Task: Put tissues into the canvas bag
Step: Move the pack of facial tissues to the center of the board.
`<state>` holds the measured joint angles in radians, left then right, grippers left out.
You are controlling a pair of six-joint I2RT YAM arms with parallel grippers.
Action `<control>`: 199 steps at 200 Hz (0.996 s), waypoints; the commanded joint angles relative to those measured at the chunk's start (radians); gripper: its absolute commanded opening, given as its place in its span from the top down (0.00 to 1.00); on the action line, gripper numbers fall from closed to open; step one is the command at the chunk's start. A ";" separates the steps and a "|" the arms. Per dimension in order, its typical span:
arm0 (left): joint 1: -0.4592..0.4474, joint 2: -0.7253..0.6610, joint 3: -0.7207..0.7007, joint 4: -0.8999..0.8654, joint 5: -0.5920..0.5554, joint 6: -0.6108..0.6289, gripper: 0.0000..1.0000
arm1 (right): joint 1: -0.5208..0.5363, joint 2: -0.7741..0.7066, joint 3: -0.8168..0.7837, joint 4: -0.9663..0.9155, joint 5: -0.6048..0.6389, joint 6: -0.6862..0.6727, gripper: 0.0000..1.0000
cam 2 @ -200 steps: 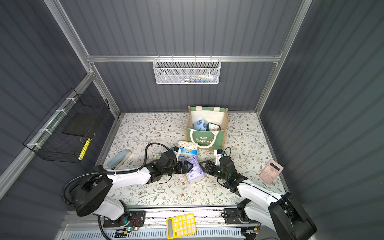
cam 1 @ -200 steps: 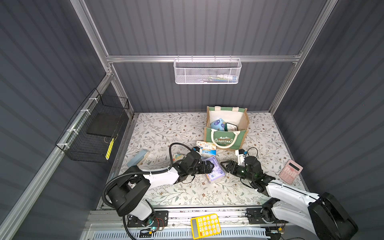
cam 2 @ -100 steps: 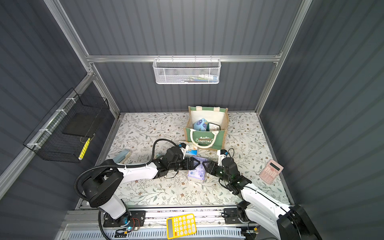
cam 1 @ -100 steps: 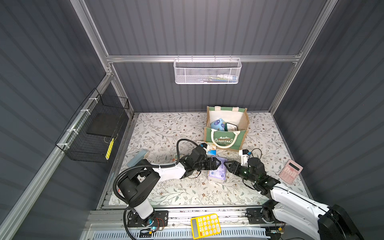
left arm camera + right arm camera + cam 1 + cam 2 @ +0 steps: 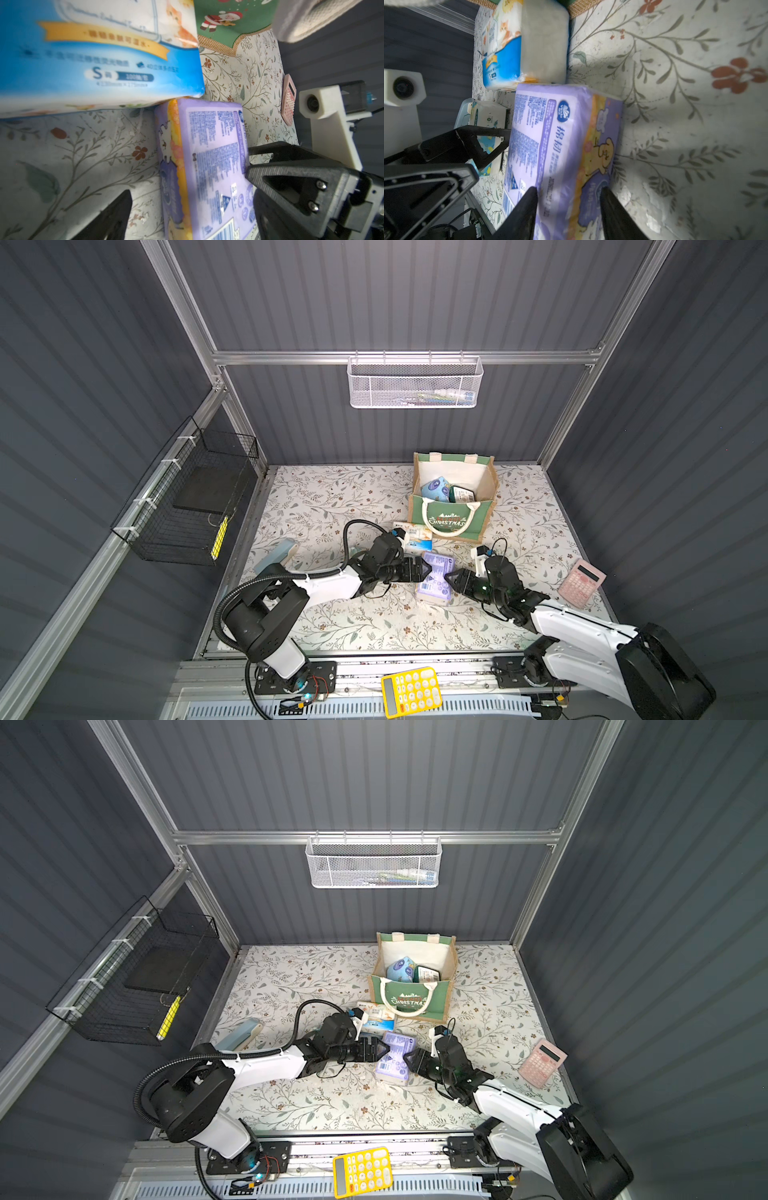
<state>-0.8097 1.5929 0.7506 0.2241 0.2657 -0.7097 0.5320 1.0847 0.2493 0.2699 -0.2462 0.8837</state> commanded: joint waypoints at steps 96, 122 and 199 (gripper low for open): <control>0.007 0.102 0.048 -0.033 0.180 0.105 0.10 | -0.036 -0.022 -0.045 -0.027 0.034 -0.008 0.59; 0.007 0.147 0.049 0.033 0.234 0.082 0.12 | -0.036 -0.023 -0.059 -0.013 0.031 -0.004 0.59; 0.007 0.225 0.041 0.182 0.308 0.017 0.15 | -0.036 -0.020 -0.087 0.041 0.019 0.009 0.58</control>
<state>-0.7986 1.7821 0.7845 0.3511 0.5251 -0.6567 0.4995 1.0603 0.1802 0.3088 -0.2241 0.8906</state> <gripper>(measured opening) 0.859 0.416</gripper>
